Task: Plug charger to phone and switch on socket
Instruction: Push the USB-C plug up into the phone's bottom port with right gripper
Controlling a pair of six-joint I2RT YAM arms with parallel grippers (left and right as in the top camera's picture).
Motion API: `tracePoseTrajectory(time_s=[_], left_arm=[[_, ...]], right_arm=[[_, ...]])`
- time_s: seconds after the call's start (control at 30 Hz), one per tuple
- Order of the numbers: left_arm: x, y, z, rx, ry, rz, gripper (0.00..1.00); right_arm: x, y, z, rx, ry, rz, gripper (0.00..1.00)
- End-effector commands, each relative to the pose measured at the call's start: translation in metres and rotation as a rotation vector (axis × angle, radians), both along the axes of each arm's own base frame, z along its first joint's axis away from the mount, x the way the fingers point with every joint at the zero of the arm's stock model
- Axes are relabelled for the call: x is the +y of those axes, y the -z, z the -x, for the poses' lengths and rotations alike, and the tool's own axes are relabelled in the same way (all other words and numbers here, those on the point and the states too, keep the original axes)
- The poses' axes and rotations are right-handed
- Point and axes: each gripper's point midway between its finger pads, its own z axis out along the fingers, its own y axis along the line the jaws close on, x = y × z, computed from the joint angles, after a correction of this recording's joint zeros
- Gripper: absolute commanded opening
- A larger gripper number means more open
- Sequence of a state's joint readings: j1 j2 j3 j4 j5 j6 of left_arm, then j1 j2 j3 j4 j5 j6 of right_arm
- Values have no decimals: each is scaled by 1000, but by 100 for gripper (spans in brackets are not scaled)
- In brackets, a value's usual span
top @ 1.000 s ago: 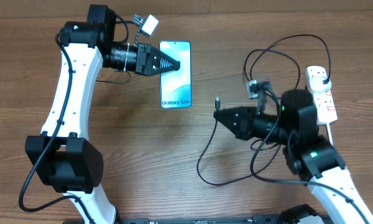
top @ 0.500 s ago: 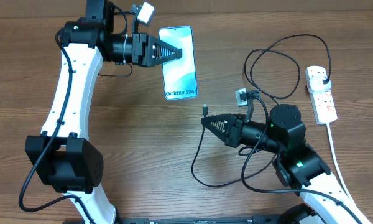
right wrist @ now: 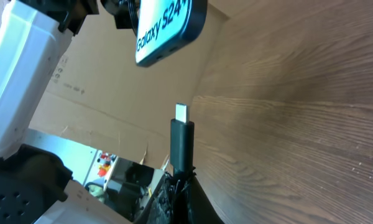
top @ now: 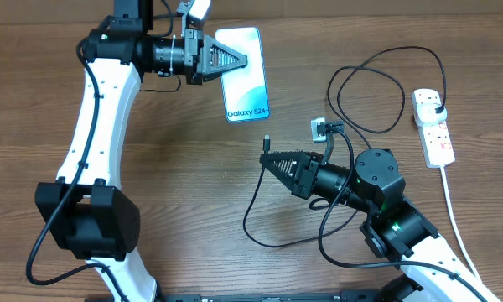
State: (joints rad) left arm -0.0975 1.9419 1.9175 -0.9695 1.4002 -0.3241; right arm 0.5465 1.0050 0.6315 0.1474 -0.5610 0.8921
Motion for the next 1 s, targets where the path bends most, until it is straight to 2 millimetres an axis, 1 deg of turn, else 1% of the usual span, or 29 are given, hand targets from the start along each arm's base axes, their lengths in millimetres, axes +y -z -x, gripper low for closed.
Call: tracePoseTrajectory(time_s=[0.0, 0.17, 0.47, 0.57, 0.6, 0.67, 0.97], left_arm=[[-12, -5, 5, 11, 25, 4, 4], [-18, -6, 5, -23, 39, 8, 4], [-18, -5, 6, -33, 43, 7, 4], [-22, 0, 7, -24, 38, -21, 4], [-25, 7, 7, -6, 25, -56, 4], [-28, 14, 9, 15, 19, -89, 4], [-31, 16, 16, 26, 37, -94, 4]], right_arm=[[0, -7, 0, -18, 17, -11, 4], [0, -5, 2, -35, 1, 3, 4], [4, -6, 9, -111, -57, 35, 4], [4, -4, 9, -129, -60, 49, 4], [4, -3, 9, -134, -62, 54, 4], [3, -1, 9, -142, -63, 68, 4], [2, 0, 7, -150, -52, 77, 4]])
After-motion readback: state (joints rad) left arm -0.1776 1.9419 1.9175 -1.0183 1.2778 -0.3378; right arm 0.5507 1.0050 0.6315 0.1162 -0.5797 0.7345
